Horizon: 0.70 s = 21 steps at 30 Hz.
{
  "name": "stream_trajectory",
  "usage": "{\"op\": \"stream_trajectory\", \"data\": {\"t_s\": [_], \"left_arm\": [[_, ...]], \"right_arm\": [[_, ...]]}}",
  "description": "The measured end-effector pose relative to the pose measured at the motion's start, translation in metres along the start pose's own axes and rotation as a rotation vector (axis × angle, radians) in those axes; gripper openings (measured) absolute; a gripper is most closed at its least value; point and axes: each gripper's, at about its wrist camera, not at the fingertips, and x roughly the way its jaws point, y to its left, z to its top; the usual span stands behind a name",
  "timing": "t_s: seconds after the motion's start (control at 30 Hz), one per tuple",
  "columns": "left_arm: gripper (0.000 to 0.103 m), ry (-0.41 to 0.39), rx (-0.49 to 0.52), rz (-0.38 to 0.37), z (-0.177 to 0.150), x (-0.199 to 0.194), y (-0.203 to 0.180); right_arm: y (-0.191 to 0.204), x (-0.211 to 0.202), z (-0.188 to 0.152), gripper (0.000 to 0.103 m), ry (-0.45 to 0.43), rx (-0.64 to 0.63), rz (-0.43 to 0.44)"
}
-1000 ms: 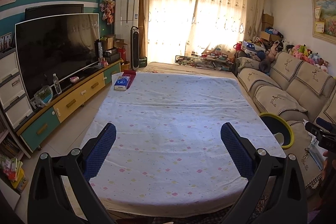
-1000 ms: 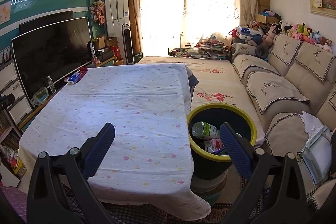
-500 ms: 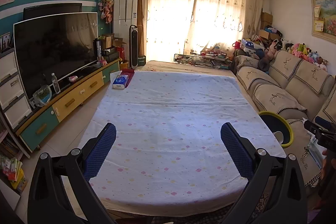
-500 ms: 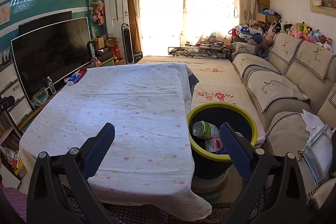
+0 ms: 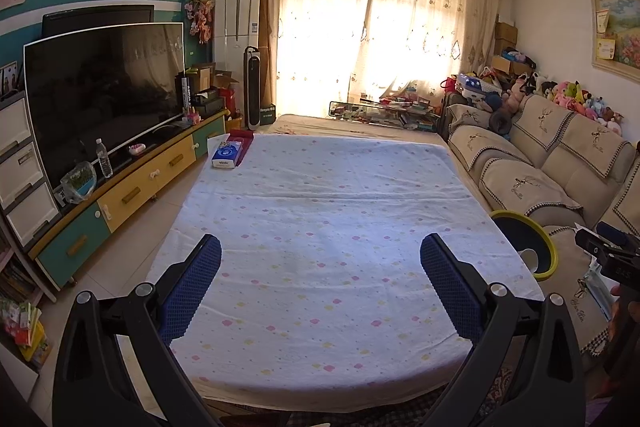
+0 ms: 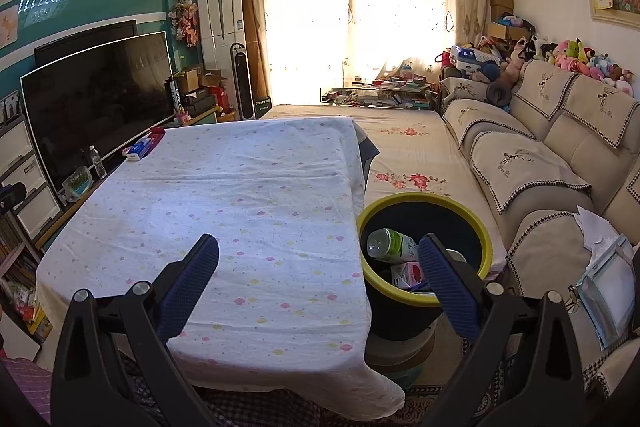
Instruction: Collect trash
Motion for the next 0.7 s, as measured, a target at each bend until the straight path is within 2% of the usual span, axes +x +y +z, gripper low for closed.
{"op": "stream_trajectory", "data": {"t_s": [0.7], "left_arm": [[0.098,0.013,0.000,-0.011,-0.0047,0.0036,-0.0023]], "right_arm": [[0.0039,0.0031,-0.0038,0.095,0.009,-0.002,0.005]]}}
